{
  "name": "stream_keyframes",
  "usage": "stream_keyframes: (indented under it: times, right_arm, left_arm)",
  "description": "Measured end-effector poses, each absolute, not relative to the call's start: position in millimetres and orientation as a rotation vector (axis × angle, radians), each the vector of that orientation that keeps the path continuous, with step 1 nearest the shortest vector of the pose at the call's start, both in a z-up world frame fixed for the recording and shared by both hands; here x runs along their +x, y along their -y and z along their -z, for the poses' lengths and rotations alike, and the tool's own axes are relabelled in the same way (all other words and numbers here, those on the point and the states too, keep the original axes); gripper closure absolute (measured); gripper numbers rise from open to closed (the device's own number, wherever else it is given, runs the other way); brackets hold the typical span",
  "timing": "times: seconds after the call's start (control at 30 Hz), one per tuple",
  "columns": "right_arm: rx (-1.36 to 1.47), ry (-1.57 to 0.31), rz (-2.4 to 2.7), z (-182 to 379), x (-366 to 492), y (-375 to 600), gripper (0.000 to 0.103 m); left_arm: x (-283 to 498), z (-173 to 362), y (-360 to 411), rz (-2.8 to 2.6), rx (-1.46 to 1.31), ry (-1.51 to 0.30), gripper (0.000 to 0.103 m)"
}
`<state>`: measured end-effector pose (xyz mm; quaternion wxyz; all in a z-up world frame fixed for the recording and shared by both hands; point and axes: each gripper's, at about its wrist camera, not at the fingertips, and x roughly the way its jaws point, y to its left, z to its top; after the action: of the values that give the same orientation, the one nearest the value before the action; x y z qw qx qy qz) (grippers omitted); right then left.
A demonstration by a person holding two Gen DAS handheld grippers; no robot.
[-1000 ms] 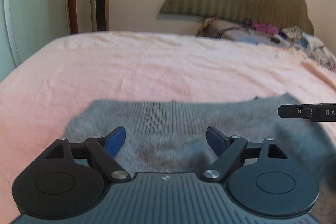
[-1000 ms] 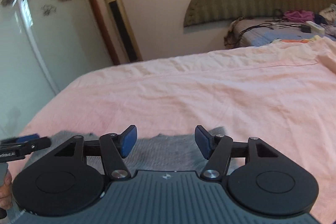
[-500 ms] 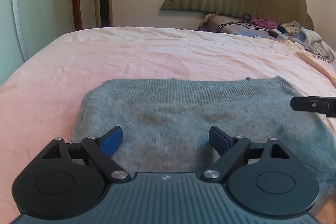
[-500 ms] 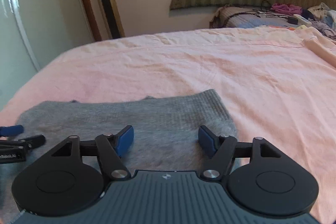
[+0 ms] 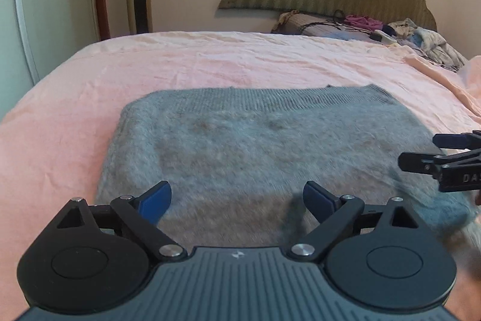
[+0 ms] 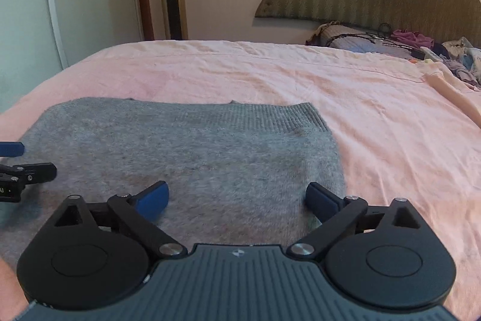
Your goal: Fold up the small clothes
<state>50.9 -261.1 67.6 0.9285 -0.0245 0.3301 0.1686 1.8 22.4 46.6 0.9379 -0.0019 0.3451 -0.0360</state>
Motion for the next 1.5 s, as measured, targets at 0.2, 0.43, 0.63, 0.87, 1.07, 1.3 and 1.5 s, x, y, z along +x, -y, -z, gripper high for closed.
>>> stream_keyframes:
  times: [0.2,0.43,0.63,0.87,1.07,1.3,1.5]
  right_arm:
    - [-0.014,-0.738,-0.289,-47,47,281,0.000]
    - [0.017,-0.710,-0.308,-65,23,270,0.004]
    - [-0.087,-0.701,-0.334,-46,19,258,0.000]
    - [-0.077,-0.708,-0.321,-52,17,264,0.000]
    - [0.248,-0.712,-0.358,-82,-40,333,0.000]
    - [0.574,-0.869,-0.346,-63,-55,377,0.000]
    - [0.900,-0.829,-0.360,-41,-16,379,0.000]
  left_arm:
    - [-10,-28,-17,0.082,0.047,-0.666,0.005]
    - [-11,-26,-12,0.079,0.050,-0.664,0.000]
    - [-11,-26,-12,0.081,0.047,-0.663,0.000]
    - [-37,-43,-25,-0.013,-0.078,-0.626,0.000]
    - [-106,-43,-94,-0.003,-0.711,-0.620,0.000]
    - [-96,-14,-122,0.042,-1.077,-0.622,0.000]
    - [-65,-10,-121,0.022,-1.128,-0.590,0.001]
